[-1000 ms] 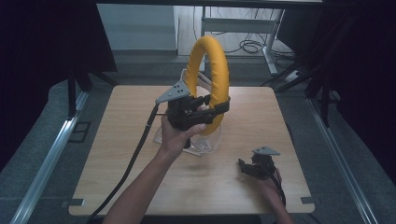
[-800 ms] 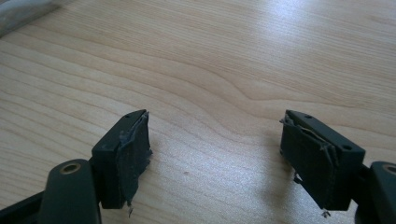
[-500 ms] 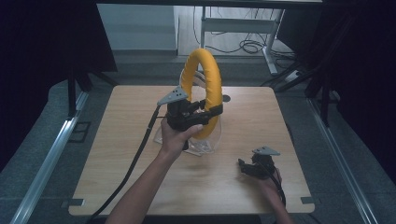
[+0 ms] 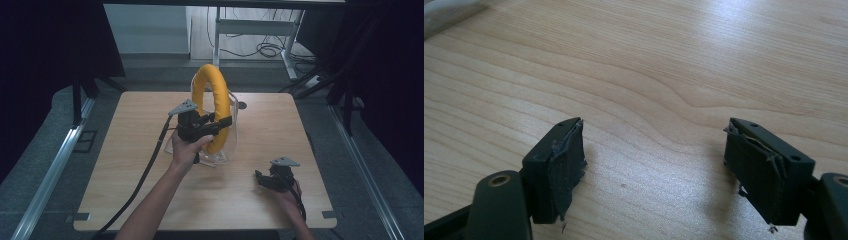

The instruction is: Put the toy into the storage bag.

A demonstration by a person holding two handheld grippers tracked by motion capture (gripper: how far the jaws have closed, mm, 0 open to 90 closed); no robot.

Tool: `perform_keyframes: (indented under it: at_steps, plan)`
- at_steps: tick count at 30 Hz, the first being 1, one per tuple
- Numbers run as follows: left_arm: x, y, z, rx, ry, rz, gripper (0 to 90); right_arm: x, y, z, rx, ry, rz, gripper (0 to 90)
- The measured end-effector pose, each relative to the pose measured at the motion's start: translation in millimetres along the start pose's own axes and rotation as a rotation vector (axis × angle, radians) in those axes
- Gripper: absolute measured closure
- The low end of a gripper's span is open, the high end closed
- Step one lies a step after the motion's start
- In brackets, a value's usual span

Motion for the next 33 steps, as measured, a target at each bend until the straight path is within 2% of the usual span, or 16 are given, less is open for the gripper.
perform_keyframes:
  at_steps: [10,12,15,22,27,28,31,33]
  plan:
    - [0.9,13.0,14.7,0.035,0.014,-0.024,50.5,0.0,0.0,0.0,0.000,0.000,0.000,24.3]
    - [0.6,18.3,21.9,0.059,0.018,-0.030,50.5,-0.1,0.0,0.0,0.000,-0.001,0.000,24.3]
    - [1.9,22.5,26.1,0.073,0.001,-0.024,50.4,-0.1,0.1,0.1,0.000,-0.001,0.000,24.2]
    - [2.5,22.5,25.8,0.072,0.015,-0.025,50.0,-0.1,0.1,0.0,0.000,-0.001,0.000,24.3]
    - [3.6,21.4,23.7,0.051,0.013,-0.058,48.5,-0.2,0.0,0.1,0.001,-0.002,0.001,24.3]
    - [5.0,21.1,23.0,0.043,0.017,-0.074,46.2,-0.1,0.1,0.0,0.000,-0.001,0.000,24.3]
    - [7.4,21.6,22.3,0.048,0.022,-0.083,38.0,-0.1,0.1,0.0,0.000,-0.001,0.000,24.2]
    - [11.6,20.0,20.3,0.041,0.021,-0.094,35.6,-0.1,0.1,0.1,0.000,-0.001,0.000,24.2]
Point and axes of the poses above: each handheld gripper's, and its own axes: x roughly backward along the jaws, z roughly out of its underside, y roughly to its left, the point moved 3 cm from there along -x, roughly forward along the jaws, and after that the axes turned 14 degrees about z, right-handed, at the moved point
